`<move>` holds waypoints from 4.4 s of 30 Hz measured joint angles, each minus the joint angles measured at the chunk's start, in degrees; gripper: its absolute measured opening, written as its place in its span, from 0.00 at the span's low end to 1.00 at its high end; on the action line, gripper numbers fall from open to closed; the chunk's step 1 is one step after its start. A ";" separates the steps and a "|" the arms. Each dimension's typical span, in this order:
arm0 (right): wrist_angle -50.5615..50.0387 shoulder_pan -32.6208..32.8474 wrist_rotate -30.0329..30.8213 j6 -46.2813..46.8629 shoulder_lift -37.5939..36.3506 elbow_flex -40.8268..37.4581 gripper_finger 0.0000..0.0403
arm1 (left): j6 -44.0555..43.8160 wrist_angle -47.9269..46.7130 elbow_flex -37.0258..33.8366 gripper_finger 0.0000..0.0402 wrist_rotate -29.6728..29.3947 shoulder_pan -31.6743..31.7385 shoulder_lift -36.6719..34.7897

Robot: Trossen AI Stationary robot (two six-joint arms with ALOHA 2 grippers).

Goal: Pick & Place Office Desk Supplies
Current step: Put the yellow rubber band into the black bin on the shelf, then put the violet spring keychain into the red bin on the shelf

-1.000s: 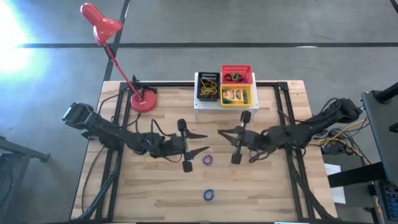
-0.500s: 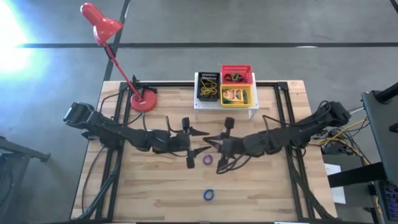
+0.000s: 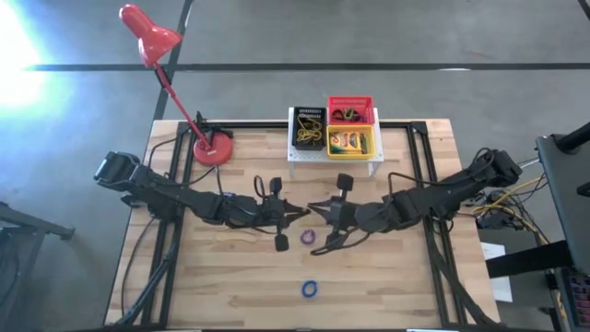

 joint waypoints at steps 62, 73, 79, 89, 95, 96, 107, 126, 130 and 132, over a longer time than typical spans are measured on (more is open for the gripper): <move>29.12 0.54 -2.29 19.67 9.08 -29.89 0.23 | -8.62 -35.63 14.75 0.51 14.56 11.34 1.22; 27.57 -10.41 -23.95 20.23 23.35 -19.64 0.45 | -27.84 -26.30 -0.35 0.51 10.56 8.54 1.71; 14.81 -12.70 -34.33 16.27 24.21 -15.72 0.44 | -28.05 -27.77 -1.62 0.51 9.54 8.63 0.83; 11.64 -9.14 -26.47 17.69 22.97 -18.11 0.09 | -28.03 -27.78 -1.92 0.51 4.76 8.74 0.22; 9.87 0.71 -12.21 27.91 16.33 -20.83 0.06 | -27.88 -27.49 -1.92 0.51 4.37 8.74 0.56; 10.39 2.81 -9.87 28.73 14.54 -20.83 0.06 | -27.86 -27.38 -1.92 0.51 3.96 8.74 0.66; 9.56 17.76 -7.56 13.88 -9.00 -20.72 0.06 | -26.32 -19.90 -1.95 0.51 2.23 8.74 2.00; -10.43 -61.25 -33.79 11.25 -17.19 -8.12 0.06 | -26.11 -18.12 -2.01 0.51 2.25 8.70 1.99; -20.09 -71.47 -48.37 11.47 -8.09 -1.81 0.06 | -26.11 -18.14 -2.01 0.51 2.25 8.69 1.99; -24.04 -73.64 -53.79 10.02 -4.41 1.01 0.08 | -26.11 -18.14 -2.01 0.51 2.25 8.69 1.99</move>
